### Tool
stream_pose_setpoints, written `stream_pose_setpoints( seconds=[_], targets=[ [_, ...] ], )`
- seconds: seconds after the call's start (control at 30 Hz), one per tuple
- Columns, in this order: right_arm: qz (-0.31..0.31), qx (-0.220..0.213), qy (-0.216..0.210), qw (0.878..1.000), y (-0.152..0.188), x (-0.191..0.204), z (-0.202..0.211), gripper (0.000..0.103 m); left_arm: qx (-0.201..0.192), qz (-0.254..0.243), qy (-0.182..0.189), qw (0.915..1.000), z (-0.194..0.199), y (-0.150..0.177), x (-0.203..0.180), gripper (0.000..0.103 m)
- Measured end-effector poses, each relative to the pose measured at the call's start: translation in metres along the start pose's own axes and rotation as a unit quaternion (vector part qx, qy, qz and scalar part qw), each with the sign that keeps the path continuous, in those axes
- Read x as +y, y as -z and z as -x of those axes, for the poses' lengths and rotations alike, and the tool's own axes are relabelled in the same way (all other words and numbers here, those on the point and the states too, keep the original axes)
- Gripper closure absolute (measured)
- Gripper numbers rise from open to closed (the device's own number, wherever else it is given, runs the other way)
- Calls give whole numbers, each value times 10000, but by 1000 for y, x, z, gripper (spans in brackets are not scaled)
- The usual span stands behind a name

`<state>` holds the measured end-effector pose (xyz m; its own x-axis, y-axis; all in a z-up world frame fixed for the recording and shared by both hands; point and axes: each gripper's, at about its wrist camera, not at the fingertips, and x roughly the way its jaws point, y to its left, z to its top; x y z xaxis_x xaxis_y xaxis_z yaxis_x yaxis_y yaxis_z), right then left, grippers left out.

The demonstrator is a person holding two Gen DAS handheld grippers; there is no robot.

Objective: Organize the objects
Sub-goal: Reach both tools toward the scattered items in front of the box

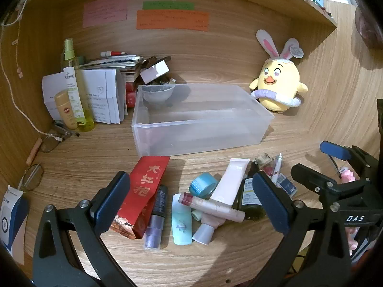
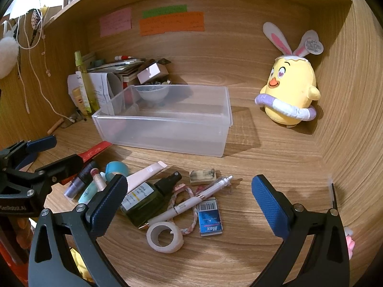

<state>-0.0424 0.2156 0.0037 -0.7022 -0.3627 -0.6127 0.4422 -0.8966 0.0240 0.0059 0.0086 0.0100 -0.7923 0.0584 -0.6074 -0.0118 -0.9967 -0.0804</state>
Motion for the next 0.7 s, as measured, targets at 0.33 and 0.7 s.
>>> stream_pose_setpoints(
  seconds=[0.33,0.7],
  targets=[
    [-47,49,-19,10000,1,-1,-2,0,27,-28,-5,10000,-1,1,-2,0],
    [-63,78,-50,9999,1,-1,-4,0,27,-27,-2,10000,-1,2,-2,0]
  ],
)
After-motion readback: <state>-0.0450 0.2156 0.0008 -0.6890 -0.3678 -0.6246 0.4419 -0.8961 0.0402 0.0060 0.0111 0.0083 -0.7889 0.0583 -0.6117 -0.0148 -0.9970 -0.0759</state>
